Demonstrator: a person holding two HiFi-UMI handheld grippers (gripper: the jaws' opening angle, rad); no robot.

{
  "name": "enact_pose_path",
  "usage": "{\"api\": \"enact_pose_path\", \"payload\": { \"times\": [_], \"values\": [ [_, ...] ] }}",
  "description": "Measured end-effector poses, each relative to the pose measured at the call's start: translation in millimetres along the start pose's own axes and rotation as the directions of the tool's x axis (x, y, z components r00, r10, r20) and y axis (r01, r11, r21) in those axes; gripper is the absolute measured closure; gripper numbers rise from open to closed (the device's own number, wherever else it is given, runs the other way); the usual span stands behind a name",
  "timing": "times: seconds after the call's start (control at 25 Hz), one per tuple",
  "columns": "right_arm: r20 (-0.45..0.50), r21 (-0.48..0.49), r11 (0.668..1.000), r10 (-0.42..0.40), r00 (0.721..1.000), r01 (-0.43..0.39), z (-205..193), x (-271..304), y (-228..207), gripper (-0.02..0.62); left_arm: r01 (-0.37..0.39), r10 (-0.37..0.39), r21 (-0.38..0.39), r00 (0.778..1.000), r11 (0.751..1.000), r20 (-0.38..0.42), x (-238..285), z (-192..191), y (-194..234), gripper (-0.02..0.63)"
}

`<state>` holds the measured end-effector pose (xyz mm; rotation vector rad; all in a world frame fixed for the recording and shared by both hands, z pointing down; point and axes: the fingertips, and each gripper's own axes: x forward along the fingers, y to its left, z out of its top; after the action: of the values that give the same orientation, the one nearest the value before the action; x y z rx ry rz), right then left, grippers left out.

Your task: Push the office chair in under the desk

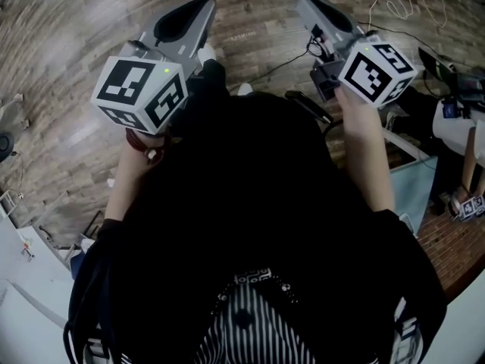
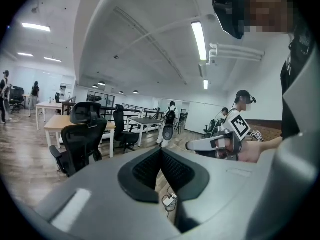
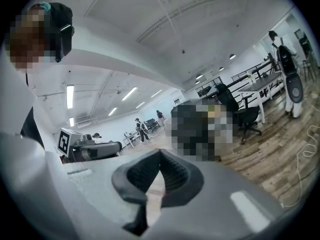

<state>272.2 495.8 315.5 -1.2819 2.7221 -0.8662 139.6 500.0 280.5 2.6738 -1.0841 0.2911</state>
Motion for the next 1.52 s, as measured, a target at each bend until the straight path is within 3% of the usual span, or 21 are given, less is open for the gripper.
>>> {"api": "enact_pose_path", "payload": {
  "times": [0.4, 0.64, 0.8, 1.12, 1.36, 1.52],
  "values": [
    [-0.029, -0.023, 0.999, 0.039, 0.999, -0.04, 20.6, 48.1, -17.2, 0.595, 0.037, -0.037, -0.015, 0.999, 0.999, -0.025, 61.5, 4.8, 45.2, 0.601],
    [-0.028, -0.009, 1.0, 0.013, 1.0, -0.013, 35.6, 69.1, -39.6, 0.595, 0.042, -0.043, -0.007, 0.999, 0.999, -0.033, 89.6, 7.5, 69.8, 0.603],
    [-0.025, -0.015, 1.0, -0.002, 1.0, 0.001, 43.3, 86.1, -30.8, 0.595, 0.06, -0.06, -0.013, 0.998, 0.998, -0.008, 84.4, 18.6, 89.2, 0.603],
    [-0.025, 0.0, 0.999, -0.039, 0.999, 0.039, 77.4, 164.0, -40.5, 0.595, 0.073, -0.073, -0.007, 0.997, 0.997, -0.021, 106.9, 48.2, 175.6, 0.603],
    [0.004, -0.005, 0.998, -0.066, 0.998, 0.066, 89.0, 195.6, -16.1, 0.595, 0.115, -0.115, 0.008, 0.993, 0.993, -0.014, 89.1, 59.6, 206.0, 0.603],
    [-0.008, 0.006, 0.995, -0.096, 0.995, 0.096, 101.3, 230.2, -39.1, 0.595, 0.136, -0.136, 0.004, 0.99, 0.991, -0.033, 114.4, 64.3, 242.3, 0.603]
  ]
}}
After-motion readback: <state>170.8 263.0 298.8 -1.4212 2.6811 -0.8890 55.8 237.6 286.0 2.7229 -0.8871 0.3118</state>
